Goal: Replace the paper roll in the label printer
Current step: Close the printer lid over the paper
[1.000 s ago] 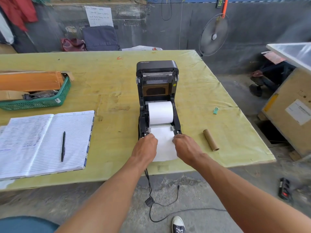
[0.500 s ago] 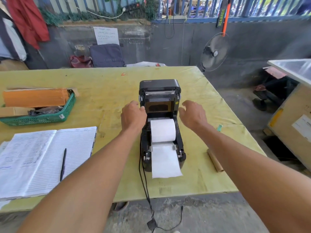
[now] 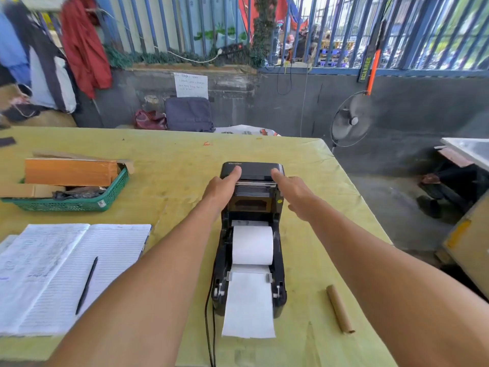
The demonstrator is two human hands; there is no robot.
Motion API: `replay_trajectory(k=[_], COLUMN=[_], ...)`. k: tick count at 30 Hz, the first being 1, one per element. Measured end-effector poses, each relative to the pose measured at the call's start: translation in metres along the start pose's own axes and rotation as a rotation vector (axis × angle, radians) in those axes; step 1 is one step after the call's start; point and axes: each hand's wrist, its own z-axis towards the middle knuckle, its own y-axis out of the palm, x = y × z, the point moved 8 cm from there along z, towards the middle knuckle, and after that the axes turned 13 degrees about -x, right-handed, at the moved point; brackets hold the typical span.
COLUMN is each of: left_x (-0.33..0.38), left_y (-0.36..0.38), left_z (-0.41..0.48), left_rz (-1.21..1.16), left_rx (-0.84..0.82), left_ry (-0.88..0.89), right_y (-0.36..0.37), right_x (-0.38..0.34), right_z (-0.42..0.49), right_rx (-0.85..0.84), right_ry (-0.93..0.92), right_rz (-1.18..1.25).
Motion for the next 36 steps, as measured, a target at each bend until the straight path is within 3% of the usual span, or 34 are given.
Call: replay_trajectory(k=[9,23,36], left_x=[0.0,-0.082,-0.131], left_y=[-0.021,-0.012,-0.008], left_z=[-0.02,-0.094,-0.12], left_rz=[0.243,0.257,0.374], left_rx=[0.172,0.014,0.029], left_ry=[0.01,-0.109,-0.022], right_y=[-0.011,0.04,0.057], right_x=[0.016,0.079,0.127], right_z=[-0.018,-0.097,-0.115], right_rx=[0.195,0.128,0.133], right_ry=[-0.009,0.103,0.121], right_rz=[0.009,-0.058,-0.14])
